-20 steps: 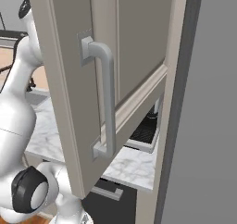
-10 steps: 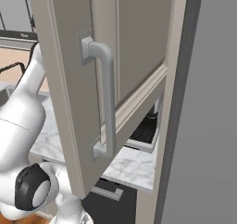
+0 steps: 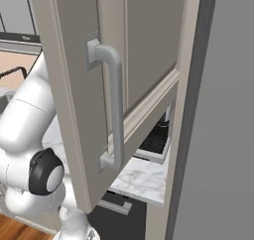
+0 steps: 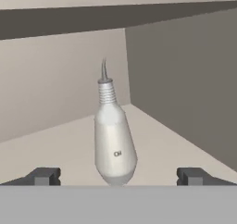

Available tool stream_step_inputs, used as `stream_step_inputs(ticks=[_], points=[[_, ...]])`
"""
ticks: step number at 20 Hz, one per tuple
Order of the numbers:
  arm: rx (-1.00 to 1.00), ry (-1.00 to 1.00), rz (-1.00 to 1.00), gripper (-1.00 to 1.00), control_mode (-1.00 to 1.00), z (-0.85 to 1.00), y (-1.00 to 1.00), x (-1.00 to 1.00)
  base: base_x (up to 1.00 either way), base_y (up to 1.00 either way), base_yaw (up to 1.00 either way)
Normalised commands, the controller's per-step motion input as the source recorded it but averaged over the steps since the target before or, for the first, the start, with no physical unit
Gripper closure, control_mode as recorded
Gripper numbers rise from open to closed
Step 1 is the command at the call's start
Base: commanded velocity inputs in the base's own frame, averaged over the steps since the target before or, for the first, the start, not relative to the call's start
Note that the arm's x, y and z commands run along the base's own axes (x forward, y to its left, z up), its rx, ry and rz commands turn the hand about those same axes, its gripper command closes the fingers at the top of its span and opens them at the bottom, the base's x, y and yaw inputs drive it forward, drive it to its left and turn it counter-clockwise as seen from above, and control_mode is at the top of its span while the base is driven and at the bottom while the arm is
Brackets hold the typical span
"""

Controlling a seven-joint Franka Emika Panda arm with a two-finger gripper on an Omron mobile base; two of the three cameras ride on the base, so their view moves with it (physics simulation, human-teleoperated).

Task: Move the condiment bottle and oil and vinegar bottle from the cabinet to the dining counter.

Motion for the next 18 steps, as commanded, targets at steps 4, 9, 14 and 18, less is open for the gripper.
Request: stream_step_inputs(ticks=[4, 9, 14, 18], points=[[0.0, 0.0, 0.01, -1.0, -1.0, 0.09, -0.12, 0.2, 0.0, 0.0, 0.0], [0.0, 0.0, 0.01, -1.0, -1.0, 0.0, -0.22, 0.11, 0.0, 0.0, 0.0], [0.0, -0.02, 0.04, -1.0, -1.0, 0.0, -0.29, 0.09, 0.0, 0.0, 0.0], [0.0, -0.01, 0.05, -1.0, -1.0, -0.03, -0.16, 0.09, 0.0, 0.0, 0.0]])
